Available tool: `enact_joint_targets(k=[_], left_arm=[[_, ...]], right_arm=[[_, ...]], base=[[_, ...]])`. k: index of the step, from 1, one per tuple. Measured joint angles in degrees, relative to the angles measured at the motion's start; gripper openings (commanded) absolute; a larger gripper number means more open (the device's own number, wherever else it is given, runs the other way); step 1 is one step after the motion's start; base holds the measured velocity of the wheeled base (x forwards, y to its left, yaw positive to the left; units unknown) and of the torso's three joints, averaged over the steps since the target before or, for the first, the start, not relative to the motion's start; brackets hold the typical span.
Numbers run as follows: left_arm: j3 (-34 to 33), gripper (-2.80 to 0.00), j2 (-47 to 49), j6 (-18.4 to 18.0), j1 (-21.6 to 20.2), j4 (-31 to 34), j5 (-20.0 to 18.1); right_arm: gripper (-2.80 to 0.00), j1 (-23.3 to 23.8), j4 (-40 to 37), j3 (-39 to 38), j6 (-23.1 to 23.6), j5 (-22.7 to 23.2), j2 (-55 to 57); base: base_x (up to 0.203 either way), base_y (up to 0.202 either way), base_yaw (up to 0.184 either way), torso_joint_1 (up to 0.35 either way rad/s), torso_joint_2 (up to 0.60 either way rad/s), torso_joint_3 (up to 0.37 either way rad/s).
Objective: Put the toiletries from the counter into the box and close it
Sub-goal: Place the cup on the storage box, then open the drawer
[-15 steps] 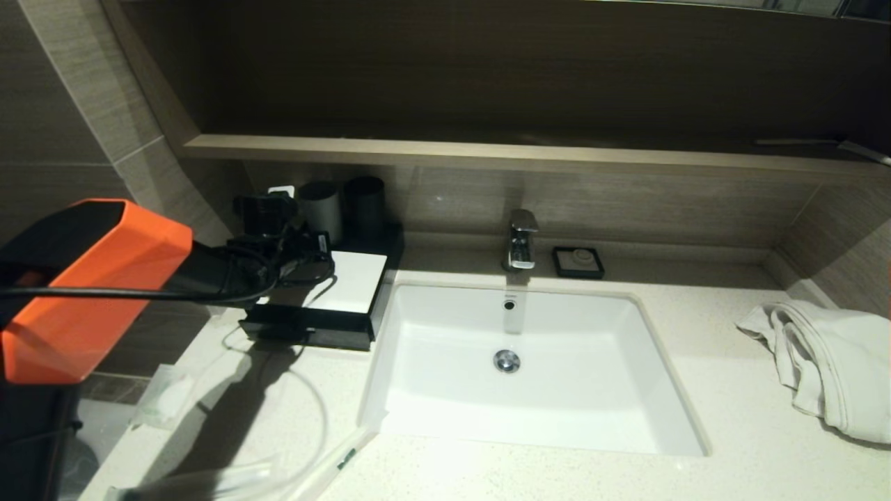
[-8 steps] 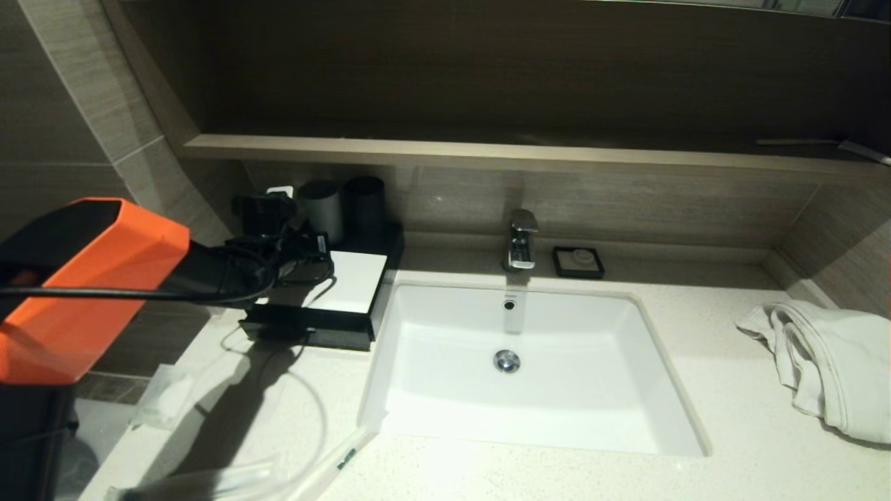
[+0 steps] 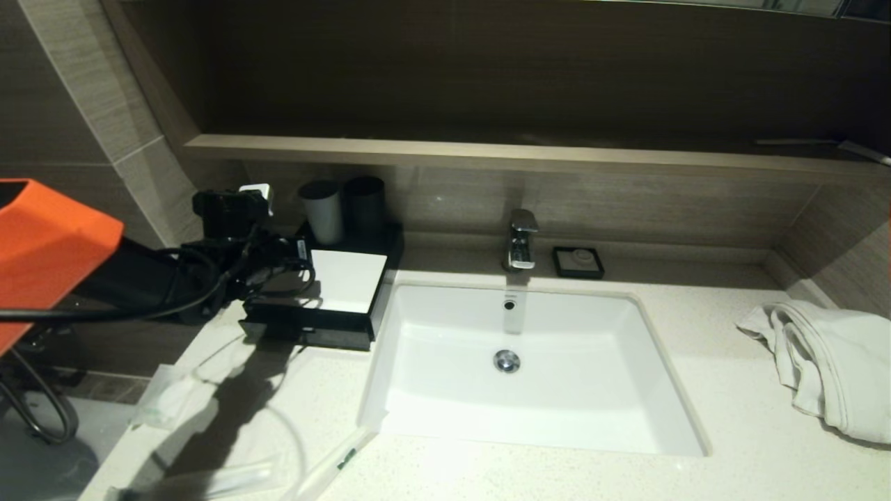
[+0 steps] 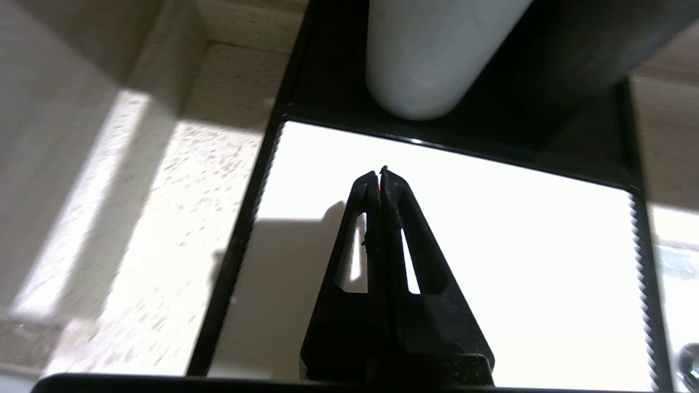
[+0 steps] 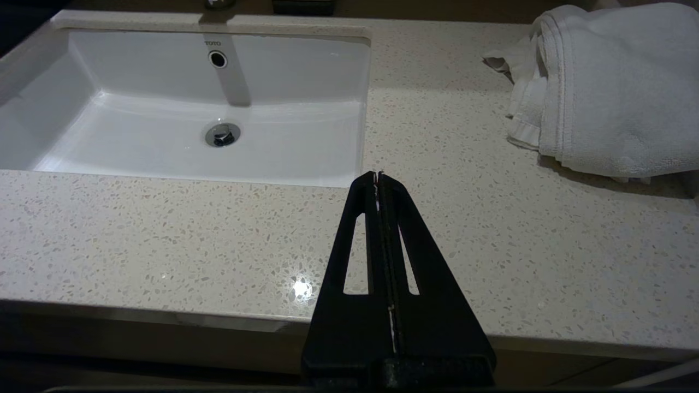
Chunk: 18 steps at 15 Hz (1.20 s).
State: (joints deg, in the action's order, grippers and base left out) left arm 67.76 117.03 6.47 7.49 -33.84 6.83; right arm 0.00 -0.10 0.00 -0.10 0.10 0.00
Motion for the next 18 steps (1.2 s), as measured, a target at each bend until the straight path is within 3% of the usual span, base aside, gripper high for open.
enact_joint_targets(k=[5, 9, 18], left_arm=[[-12.62, -2.8, -12.94, -0.06, 0.01, -0.62, -0.41], [-22.18, -2.8, -22.53, -0.14, 0.09, -0.89, -4.36], [-36.53, -2.8, -37.75, -0.46, 0.38, 4.71, -8.96]], right_arm=[[-2.8, 0.0, 0.0, 0.0, -0.01, -0.03, 0.0], [-2.8, 0.0, 0.0, 0.0, 0.0, 0.0, 0.0], [-2.8, 0.0, 0.0, 0.0, 0.03, 0.0, 0.0]], base=[[0.0, 0.0, 0.0, 0.0, 0.0, 0.0], [0.0, 0.0, 0.0, 0.0, 0.0, 0.0], [0.0, 0.0, 0.0, 0.0, 0.0, 0.0]])
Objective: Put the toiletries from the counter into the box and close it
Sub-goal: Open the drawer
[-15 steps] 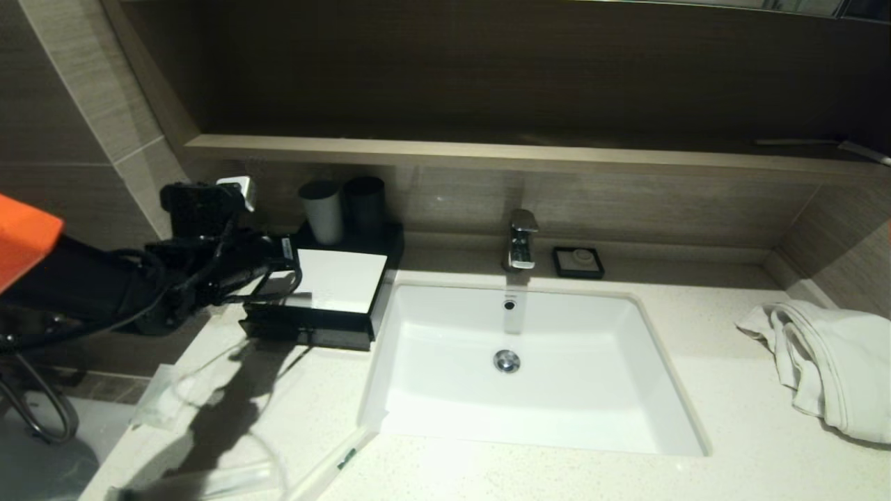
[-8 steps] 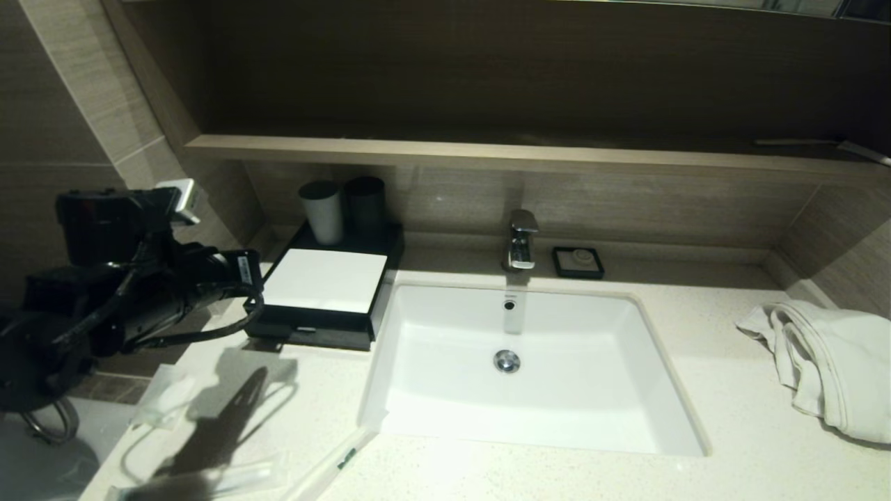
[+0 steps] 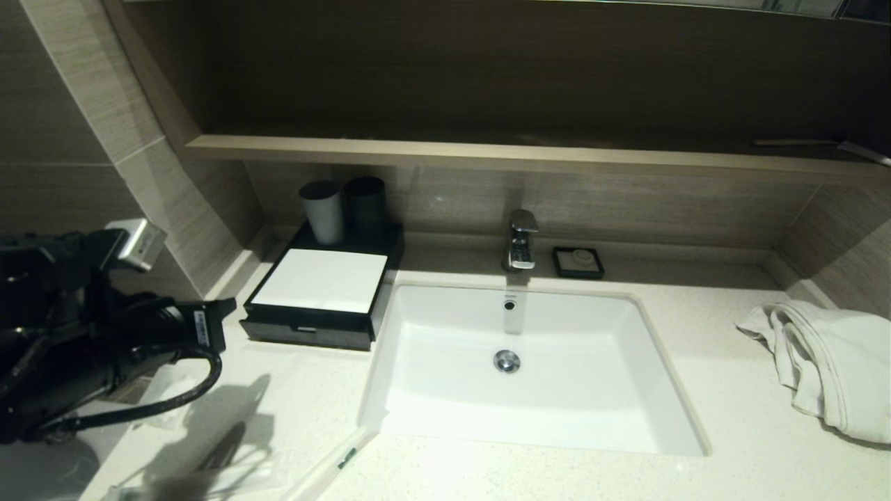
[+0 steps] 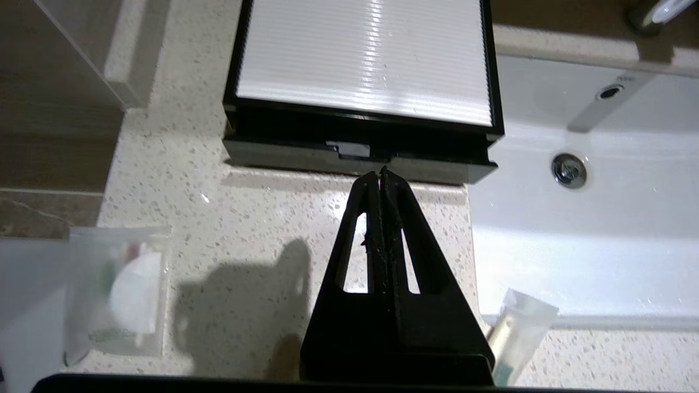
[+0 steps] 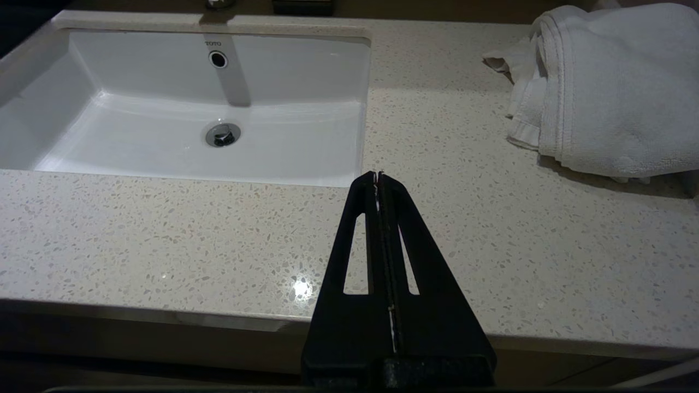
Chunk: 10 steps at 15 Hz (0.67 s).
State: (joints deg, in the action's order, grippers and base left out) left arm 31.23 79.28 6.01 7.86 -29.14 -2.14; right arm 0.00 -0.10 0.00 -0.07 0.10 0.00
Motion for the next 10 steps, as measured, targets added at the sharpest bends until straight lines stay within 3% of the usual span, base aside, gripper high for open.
enact_joint_targets(k=[7, 10], left_arm=[[-3.06, -2.8, 4.73, -0.26, 0.05, -0.81, -1.33], [-2.85, -2.8, 9.75, -0.43, 0.23, -5.59, -1.19]], right_arm=[[-2.8, 0.0, 0.0, 0.0, -0.02, 0.01, 0.0], [-2.8, 0.0, 0.0, 0.0, -0.02, -0.04, 0.0]], base=[[0.0, 0.0, 0.0, 0.0, 0.0, 0.0], [0.0, 0.0, 0.0, 0.0, 0.0, 0.0]])
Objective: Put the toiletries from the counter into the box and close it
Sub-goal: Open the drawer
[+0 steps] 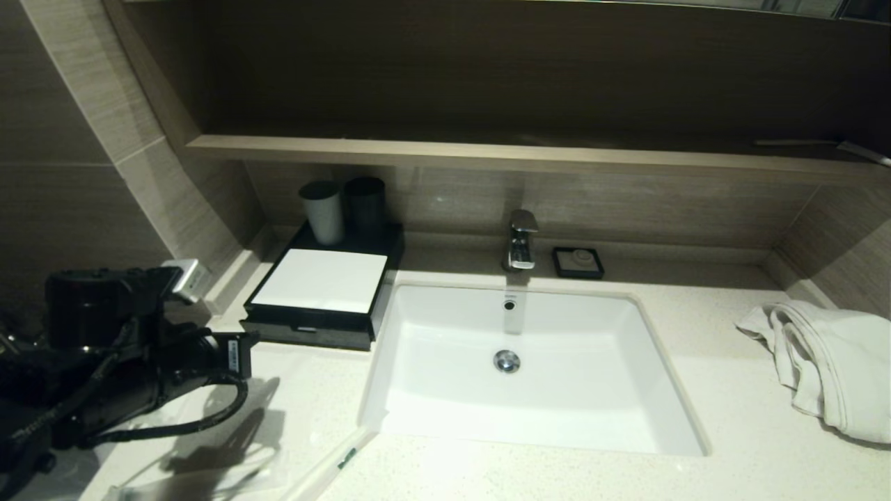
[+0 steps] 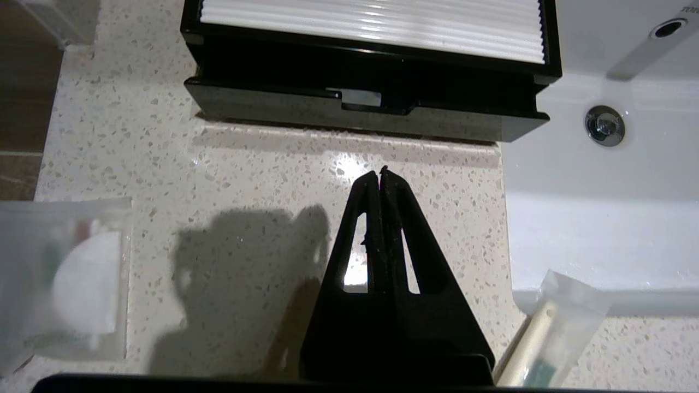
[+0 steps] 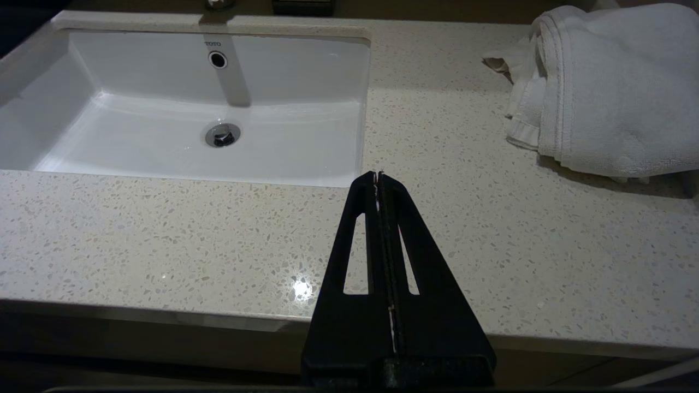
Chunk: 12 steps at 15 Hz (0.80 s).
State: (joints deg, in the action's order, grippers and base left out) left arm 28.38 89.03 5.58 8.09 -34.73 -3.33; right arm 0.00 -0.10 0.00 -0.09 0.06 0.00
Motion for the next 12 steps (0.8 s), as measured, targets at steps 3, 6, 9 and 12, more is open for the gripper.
enact_joint_targets(k=[3, 6, 9, 12], left_arm=[[0.22, -2.8, 4.82, -0.02, 0.2, -6.28, 0.17], [0.45, -2.8, 8.1, -0.02, 0.94, -8.57, 0.27], [0.48, -2.8, 9.69, 0.0, 1.55, -8.96, 0.3], [0.56, -2.8, 11.13, -0.1, 1.92, -10.14, 0.59]], right_arm=[[-2.8, 0.0, 0.0, 0.0, -0.02, 0.04, 0.0], [-2.8, 0.0, 0.0, 0.0, 0.02, 0.02, 0.0], [-2.8, 0.0, 0.01, 0.0, 0.0, 0.09, 0.0], [-2.8, 0.0, 0.0, 0.0, 0.0, -0.01, 0.0]], base=[[0.0, 0.0, 0.0, 0.0, 0.0, 0.0], [0.0, 0.0, 0.0, 0.0, 0.0, 0.0], [0.0, 0.0, 0.0, 0.0, 0.0, 0.0], [0.0, 0.0, 0.0, 0.0, 0.0, 0.0]])
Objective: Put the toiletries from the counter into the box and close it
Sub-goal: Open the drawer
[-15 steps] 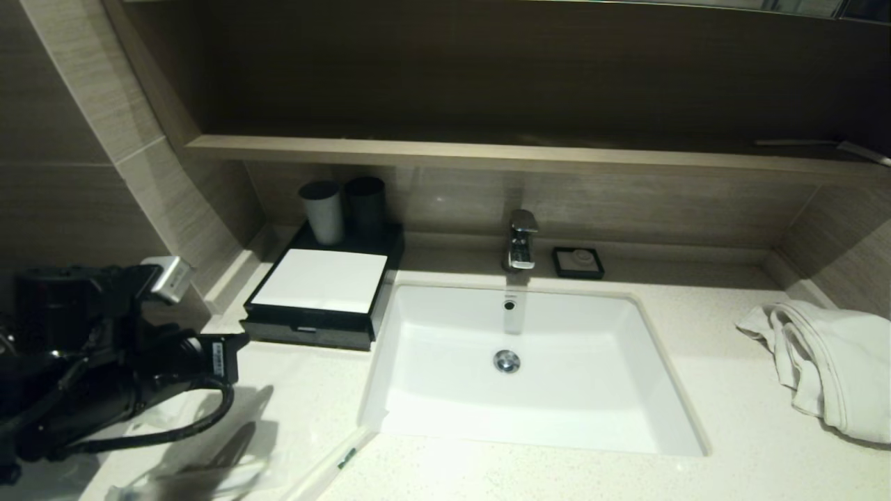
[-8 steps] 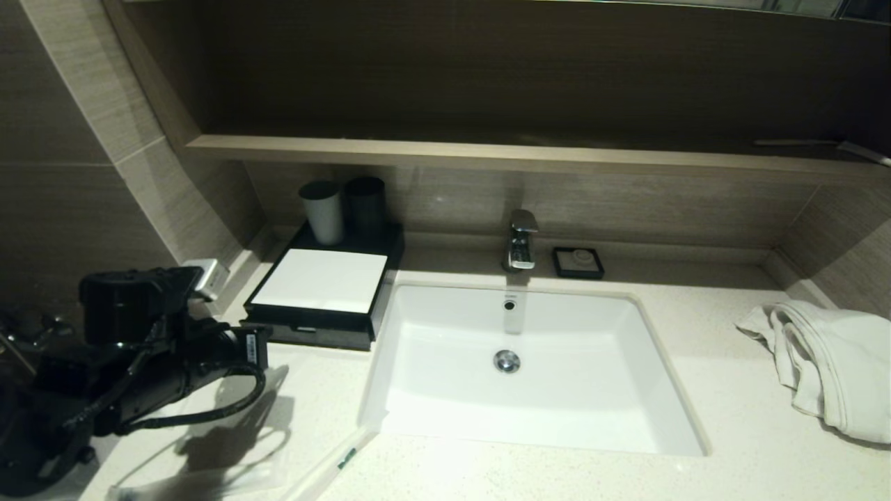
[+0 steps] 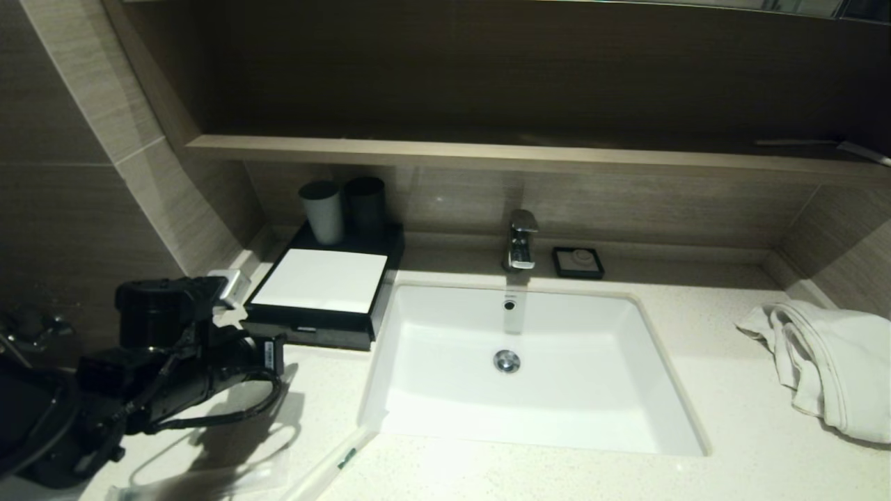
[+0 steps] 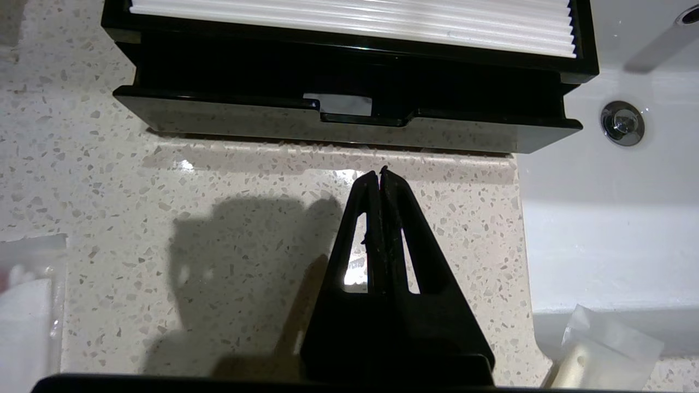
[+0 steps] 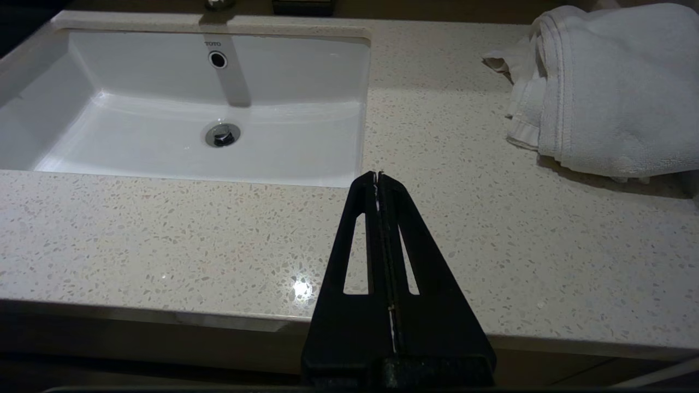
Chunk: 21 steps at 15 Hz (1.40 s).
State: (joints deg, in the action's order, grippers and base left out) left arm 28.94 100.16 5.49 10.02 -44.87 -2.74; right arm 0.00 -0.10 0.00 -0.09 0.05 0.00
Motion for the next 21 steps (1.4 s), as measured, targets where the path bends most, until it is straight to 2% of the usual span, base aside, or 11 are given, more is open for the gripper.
enact_joint_targets(k=[4, 21], left_arm=[[0.07, -2.8, 3.05, -0.22, 0.17, -4.59, 1.23], [3.69, -2.8, 7.38, -0.34, 0.26, -4.93, 1.78]], right_arm=[[-2.8, 0.0, 0.02, 0.0, -0.01, 0.0, 0.0], [-2.8, 0.0, 0.0, 0.0, -0.01, 0.03, 0.0]], base=[[0.0, 0.0, 0.0, 0.0, 0.0, 0.0], [0.0, 0.0, 0.0, 0.0, 0.0, 0.0]])
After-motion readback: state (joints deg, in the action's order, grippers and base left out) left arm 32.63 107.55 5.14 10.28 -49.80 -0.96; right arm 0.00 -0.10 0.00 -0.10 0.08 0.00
